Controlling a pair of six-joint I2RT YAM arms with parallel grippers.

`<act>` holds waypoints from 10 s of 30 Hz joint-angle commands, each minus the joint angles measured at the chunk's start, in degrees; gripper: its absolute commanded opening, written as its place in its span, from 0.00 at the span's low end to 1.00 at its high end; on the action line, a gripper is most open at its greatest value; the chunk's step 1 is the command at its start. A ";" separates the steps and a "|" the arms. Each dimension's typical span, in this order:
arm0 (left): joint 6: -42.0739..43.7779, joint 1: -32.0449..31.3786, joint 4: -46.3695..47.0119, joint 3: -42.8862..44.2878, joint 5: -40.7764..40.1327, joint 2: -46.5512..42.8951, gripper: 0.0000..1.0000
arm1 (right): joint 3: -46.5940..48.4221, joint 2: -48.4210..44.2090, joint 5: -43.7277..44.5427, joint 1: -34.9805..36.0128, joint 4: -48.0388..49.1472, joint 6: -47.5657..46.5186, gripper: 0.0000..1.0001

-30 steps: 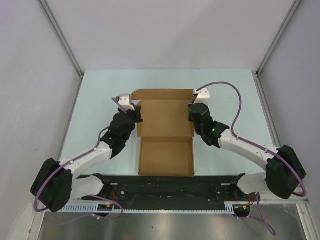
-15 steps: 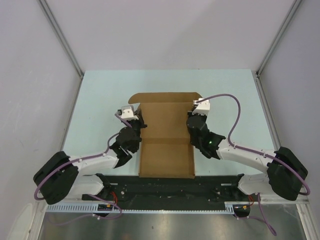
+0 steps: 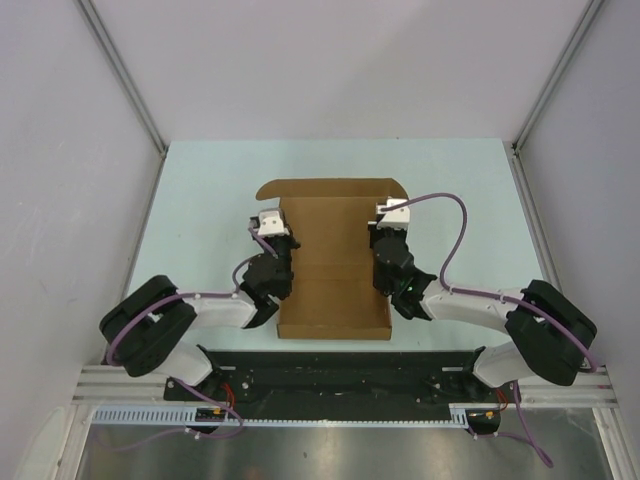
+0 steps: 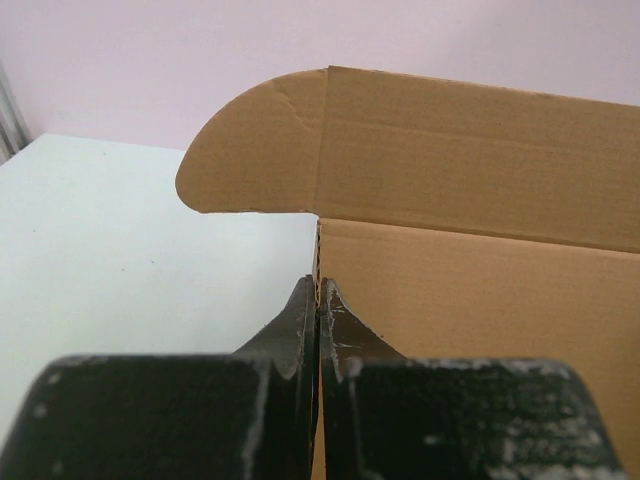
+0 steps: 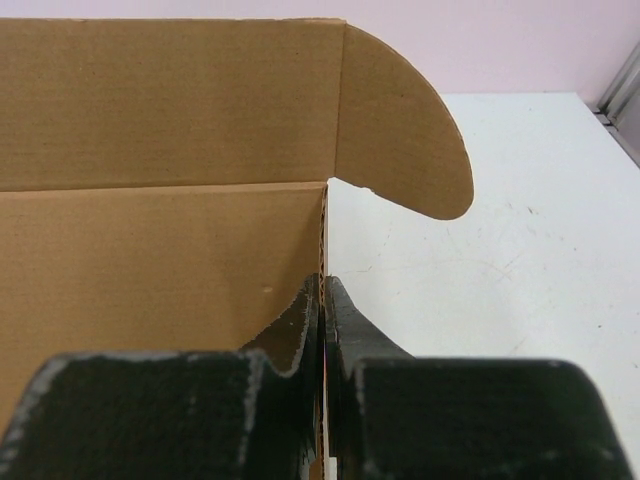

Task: Fold the paper box

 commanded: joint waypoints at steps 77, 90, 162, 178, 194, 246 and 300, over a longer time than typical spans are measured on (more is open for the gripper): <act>2.31 -35.15 27.39 -24.52 -27.01 -6.97 0.19 | 0.65 -19.40 28.39 65.07 44.94 -60.10 1.00; 11.62 -48.94 27.39 -26.45 -37.64 -13.12 0.39 | 5.23 -26.36 -5.62 27.36 -42.93 16.44 0.70; -49.72 -10.19 -59.19 -17.05 24.92 -44.42 0.98 | -22.80 -26.87 -61.87 -18.70 -33.80 37.97 0.98; -52.10 -9.05 -46.27 -23.74 28.45 -30.64 0.51 | -30.37 -25.03 -61.97 -18.88 -24.13 39.64 0.52; -45.33 7.20 -39.48 -3.09 41.45 -4.52 0.50 | -12.81 5.46 -62.40 -24.67 -12.70 38.68 0.48; -50.54 -15.41 -77.20 -9.58 -3.74 -57.25 0.86 | 21.50 3.99 -49.04 -29.77 -48.73 30.59 0.89; -43.92 19.25 -60.40 9.23 29.17 -24.07 0.79 | 8.03 -11.77 -49.66 -31.61 -43.55 33.32 0.91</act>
